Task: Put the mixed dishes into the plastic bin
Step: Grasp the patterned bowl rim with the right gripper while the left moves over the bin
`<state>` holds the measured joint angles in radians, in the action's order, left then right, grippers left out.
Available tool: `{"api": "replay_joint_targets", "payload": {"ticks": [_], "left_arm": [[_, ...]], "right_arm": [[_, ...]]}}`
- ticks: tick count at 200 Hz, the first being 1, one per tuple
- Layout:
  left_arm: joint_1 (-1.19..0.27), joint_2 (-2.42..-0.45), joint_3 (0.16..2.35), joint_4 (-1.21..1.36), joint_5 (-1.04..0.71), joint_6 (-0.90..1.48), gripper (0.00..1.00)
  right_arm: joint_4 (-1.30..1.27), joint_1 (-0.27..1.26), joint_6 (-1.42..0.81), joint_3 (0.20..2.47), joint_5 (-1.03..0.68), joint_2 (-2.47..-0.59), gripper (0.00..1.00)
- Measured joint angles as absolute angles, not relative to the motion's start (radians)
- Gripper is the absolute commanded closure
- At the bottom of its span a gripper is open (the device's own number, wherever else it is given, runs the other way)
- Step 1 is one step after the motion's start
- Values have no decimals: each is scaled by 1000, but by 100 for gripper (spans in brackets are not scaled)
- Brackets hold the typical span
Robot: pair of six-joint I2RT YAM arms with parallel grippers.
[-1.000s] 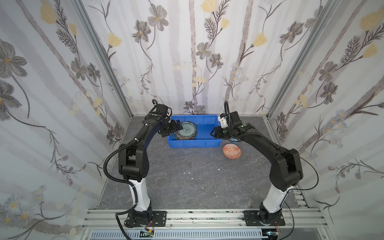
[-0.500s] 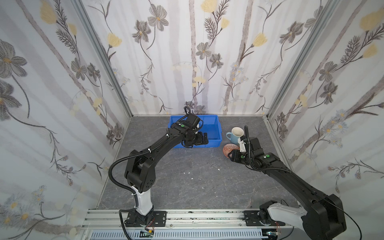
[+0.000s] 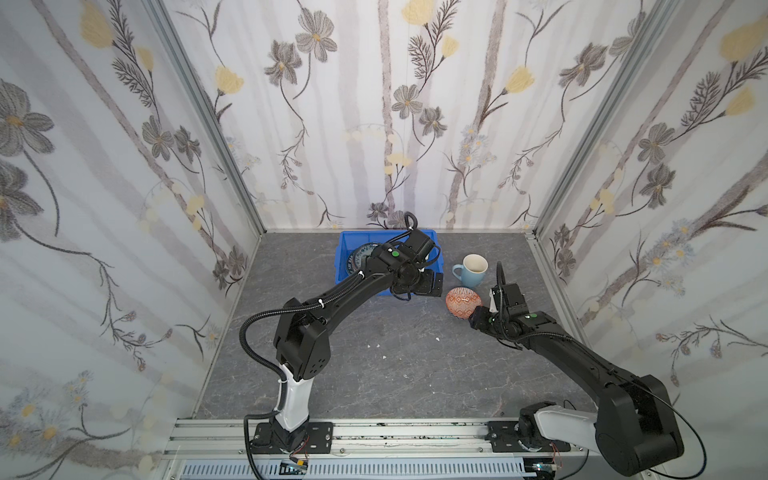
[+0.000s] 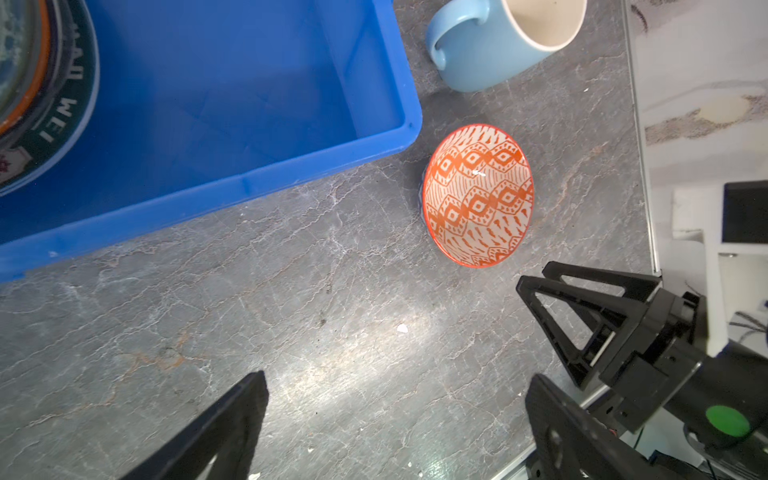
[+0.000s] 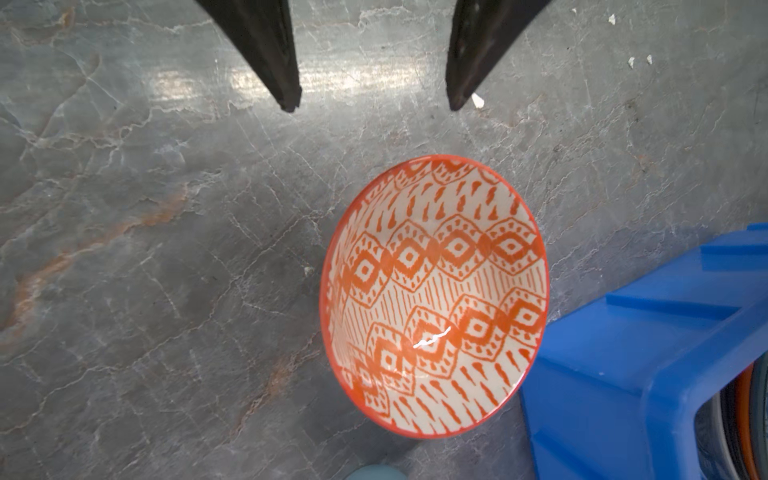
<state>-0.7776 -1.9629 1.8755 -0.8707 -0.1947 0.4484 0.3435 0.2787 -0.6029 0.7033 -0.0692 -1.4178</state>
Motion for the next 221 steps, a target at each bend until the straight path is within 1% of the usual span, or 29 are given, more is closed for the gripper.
{"api": "replay_joint_targets", "payload": {"ticks": [45,129,147,166,177,221], "left_arm": [[-765,-1971,1913,-902,-176,417,0],[-671,-2005,1947,-926,-189,381,0],[-659,-2018,1967,-932,-197,370,0],[-648,-2033,1991,-940,-208,366,0],[-642,-2041,2000,-944,-215,364,0],[-618,-2049,2004,-955,-229,357,0]], "right_arm": [[306,260,-601,781,-78,-1528,44],[299,235,-593,886,-84,-1721,46],[300,234,-590,900,-84,-1745,54],[303,234,-583,920,-85,-1781,69],[305,233,-583,931,-88,-1803,76],[311,233,-582,934,-95,-1817,83]]}}
